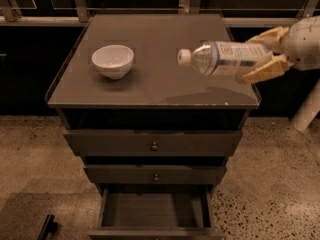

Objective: Place blue plastic bottle into bottom drawer

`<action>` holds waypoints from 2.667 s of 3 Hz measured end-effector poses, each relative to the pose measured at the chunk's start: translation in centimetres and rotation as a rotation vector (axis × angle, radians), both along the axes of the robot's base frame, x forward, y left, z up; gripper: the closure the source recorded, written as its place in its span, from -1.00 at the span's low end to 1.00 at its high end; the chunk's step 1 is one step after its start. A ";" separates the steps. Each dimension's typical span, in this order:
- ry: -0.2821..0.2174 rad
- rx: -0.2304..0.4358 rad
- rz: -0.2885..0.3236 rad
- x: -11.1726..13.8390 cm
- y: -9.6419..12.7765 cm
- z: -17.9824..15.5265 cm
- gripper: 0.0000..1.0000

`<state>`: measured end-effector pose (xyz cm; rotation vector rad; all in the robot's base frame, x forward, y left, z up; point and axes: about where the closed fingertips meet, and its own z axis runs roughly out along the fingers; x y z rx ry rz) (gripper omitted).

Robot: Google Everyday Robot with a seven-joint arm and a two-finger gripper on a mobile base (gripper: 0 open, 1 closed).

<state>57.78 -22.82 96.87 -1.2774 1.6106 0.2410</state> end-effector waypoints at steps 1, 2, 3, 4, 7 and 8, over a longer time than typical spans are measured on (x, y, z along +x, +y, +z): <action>0.124 0.033 -0.007 -1.6 0.3 -5.1 1.00; 0.124 0.036 -0.008 -1.8 0.5 -5.3 1.00; 0.143 0.092 -0.033 -3.4 0.8 -8.3 1.00; 0.179 0.197 -0.107 -5.9 0.9 -14.3 1.00; 0.315 0.290 -0.226 -8.4 0.8 -24.6 1.00; 0.432 0.330 -0.296 -9.1 -0.3 -31.7 1.00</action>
Offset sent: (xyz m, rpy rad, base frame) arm -0.0134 0.0010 -0.0420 0.0292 0.1034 -0.0086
